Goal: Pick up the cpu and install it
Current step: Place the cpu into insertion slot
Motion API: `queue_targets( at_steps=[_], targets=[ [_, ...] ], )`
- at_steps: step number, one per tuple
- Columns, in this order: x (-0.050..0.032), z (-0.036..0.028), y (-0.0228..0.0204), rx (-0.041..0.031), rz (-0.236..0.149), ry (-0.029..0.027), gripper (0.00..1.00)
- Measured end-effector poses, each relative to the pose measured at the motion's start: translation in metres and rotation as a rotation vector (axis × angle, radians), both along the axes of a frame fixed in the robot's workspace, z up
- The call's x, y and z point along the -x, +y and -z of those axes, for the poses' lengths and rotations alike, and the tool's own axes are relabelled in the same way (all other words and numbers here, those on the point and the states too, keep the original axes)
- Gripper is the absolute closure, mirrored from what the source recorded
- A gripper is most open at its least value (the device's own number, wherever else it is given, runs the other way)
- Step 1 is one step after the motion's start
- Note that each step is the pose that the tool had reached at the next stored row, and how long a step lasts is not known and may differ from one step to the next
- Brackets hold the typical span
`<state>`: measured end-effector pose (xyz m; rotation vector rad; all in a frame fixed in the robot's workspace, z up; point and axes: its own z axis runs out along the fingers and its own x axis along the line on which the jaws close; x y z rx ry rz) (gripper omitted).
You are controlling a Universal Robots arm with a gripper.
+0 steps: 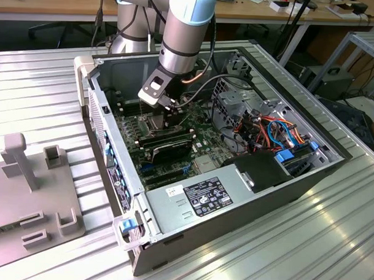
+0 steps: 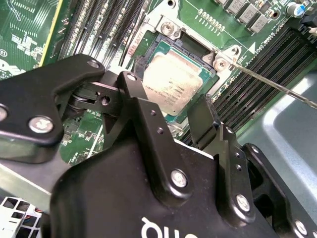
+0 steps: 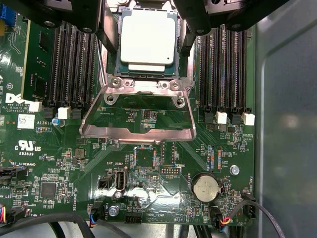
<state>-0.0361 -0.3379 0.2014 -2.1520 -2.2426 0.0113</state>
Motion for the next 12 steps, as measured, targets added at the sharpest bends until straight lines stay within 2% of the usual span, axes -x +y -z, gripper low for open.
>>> queue_targets(
  at_steps=[6,12],
  targets=[
    [0.0000,-0.0090,0.0001,0.0002,0.000,0.0001,0.38],
    [0.0000,-0.0227,0.0002,0.0002,0.000,0.0000,0.38]
  ],
)
